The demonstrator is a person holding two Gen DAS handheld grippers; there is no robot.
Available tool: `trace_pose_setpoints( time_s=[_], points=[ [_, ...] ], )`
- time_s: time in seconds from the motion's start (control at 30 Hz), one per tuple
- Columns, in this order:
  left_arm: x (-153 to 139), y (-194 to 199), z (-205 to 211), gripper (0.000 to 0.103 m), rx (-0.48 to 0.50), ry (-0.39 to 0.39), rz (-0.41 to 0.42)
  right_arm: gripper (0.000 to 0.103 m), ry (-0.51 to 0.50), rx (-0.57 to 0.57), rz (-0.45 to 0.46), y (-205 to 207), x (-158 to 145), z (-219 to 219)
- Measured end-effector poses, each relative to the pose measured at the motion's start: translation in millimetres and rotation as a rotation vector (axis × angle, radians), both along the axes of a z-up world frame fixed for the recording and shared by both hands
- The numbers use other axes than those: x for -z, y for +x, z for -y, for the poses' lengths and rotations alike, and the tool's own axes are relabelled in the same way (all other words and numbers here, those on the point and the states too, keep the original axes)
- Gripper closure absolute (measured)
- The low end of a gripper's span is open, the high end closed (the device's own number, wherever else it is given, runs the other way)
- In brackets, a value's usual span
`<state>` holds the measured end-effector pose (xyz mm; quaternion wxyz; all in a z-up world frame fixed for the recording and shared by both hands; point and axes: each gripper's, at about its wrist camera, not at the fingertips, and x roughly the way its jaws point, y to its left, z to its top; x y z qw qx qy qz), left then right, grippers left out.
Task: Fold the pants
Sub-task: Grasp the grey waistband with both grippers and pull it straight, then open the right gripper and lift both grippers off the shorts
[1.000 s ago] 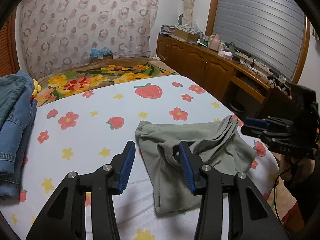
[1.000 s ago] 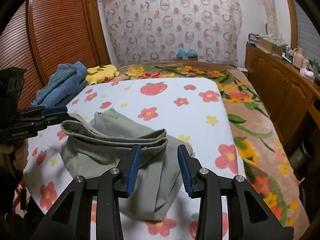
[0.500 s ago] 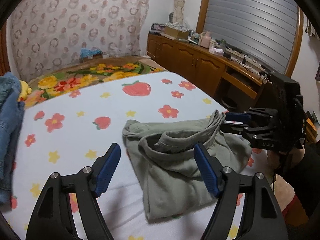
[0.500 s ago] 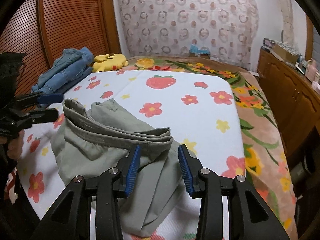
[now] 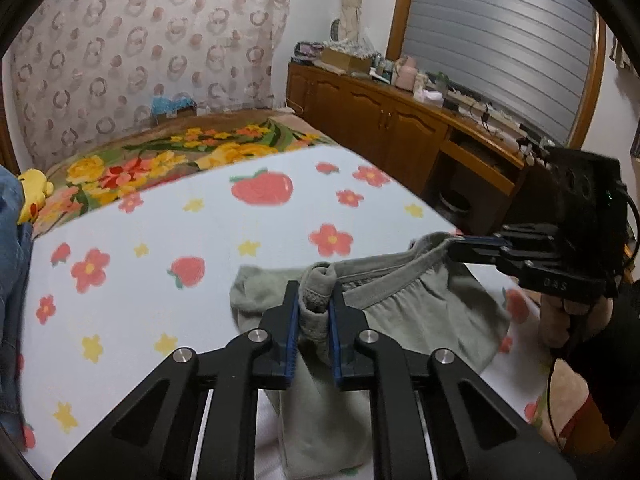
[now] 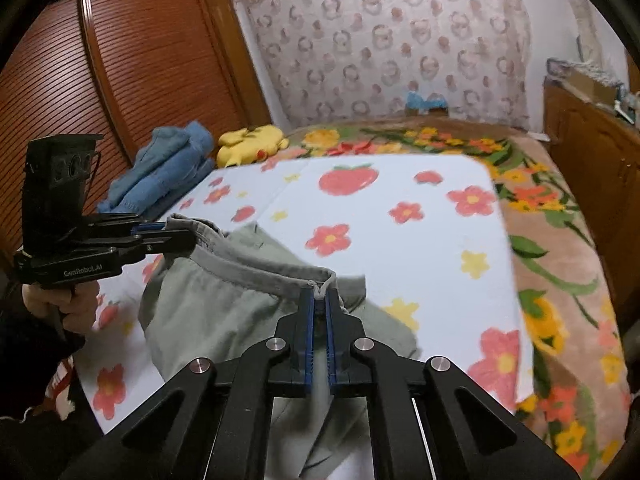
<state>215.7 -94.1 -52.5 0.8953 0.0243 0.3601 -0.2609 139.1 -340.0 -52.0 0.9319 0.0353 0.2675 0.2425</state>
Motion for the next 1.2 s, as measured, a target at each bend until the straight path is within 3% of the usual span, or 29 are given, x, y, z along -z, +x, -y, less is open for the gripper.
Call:
trace_pose_setpoints(
  time_s=[0.1, 0.27, 0.37, 0.43, 0.57, 0.7, 0.8, 0.93, 1.2],
  points=[
    [-6.3, 4.7, 4.9, 0.089, -0.006, -0.010, 0.014, 0.099, -0.018, 0.070, 0.027, -7.1, -5.1, 0.5],
    [-2.3, 13.4, 13.5, 0.084, -0.017, 0.032, 0.014, 0.099, -0.062, 0.141, -0.020, -3.3, 0.0, -7.9],
    [0.4, 12.8, 9.7, 0.073, -0.030, 0.044, 0.002, 0.099, -0.070, 0.157, -0.033, -1.7, 3.0, -10.2],
    [0.8, 11.1, 4.8, 0.055, -0.041, 0.054, 0.005, 0.098, -0.052, 0.162, -0.037, -3.0, 0.9, -8.4],
    [-0.9, 8.4, -2.4, 0.052, -0.044, 0.039, -0.002, 0.091, -0.035, 0.169, -0.045, -4.4, -11.1, -5.5],
    [-2.1, -0.9, -7.4, 0.040, -0.051, 0.023, 0.007, 0.085, -0.038, 0.158, -0.032, -12.4, -11.7, -7.2],
    [-0.8, -7.2, -7.5, 0.039, -0.043, 0.013, 0.005, 0.076, -0.056, 0.159, -0.027, -23.2, -9.2, -9.1],
    [0.7, -15.4, -8.6, 0.028, -0.035, -0.012, 0.002, 0.070, -0.080, 0.154, -0.026, -34.0, -6.9, -11.1],
    [9.0, -32.9, -8.1, 0.028, -0.038, 0.029, 0.005, 0.068, -0.100, 0.146, -0.035, -56.8, -1.7, -11.4]
  ],
)
